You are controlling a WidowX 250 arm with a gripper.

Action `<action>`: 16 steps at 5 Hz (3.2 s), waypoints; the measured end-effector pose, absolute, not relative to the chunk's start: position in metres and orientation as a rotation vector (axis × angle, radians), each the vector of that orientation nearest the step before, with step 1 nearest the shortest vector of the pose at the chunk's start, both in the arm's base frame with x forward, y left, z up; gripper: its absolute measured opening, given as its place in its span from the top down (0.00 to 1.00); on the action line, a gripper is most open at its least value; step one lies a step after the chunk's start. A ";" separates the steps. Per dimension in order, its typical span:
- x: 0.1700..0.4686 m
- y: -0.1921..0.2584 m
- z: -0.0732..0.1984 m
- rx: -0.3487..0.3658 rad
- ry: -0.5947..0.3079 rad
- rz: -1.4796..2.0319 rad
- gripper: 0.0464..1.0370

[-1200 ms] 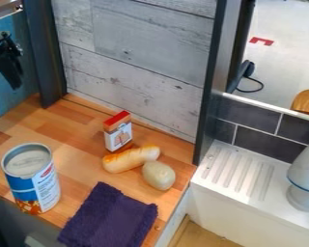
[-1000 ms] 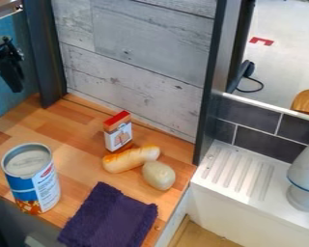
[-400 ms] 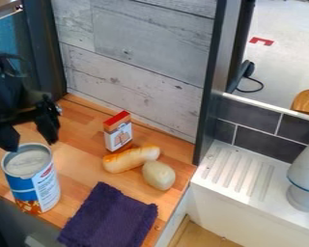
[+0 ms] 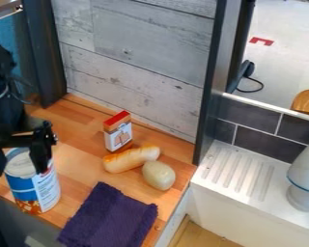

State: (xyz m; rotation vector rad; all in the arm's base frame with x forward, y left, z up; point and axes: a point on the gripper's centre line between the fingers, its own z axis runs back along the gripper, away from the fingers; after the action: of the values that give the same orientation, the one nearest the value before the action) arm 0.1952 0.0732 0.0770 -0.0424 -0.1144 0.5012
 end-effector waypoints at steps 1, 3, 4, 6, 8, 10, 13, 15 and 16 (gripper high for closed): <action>0.186 0.070 0.074 -0.049 -0.062 0.465 0.04; 0.160 0.067 0.056 -0.049 -0.013 0.450 0.04; 0.164 0.066 0.034 0.026 -0.072 0.457 0.04; 0.186 0.063 0.009 0.152 -0.143 0.442 0.04; 0.205 0.086 0.001 0.196 -0.153 0.440 0.04; 0.228 0.113 -0.003 0.192 -0.153 0.457 0.04; 0.279 0.153 -0.006 0.157 -0.168 0.457 0.04; 0.315 0.182 -0.003 0.130 -0.182 0.461 0.04; 0.330 0.195 -0.003 0.124 -0.180 0.456 0.04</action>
State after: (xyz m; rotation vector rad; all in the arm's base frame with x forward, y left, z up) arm 0.3297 0.1953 -0.0029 0.1244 -0.1798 0.4562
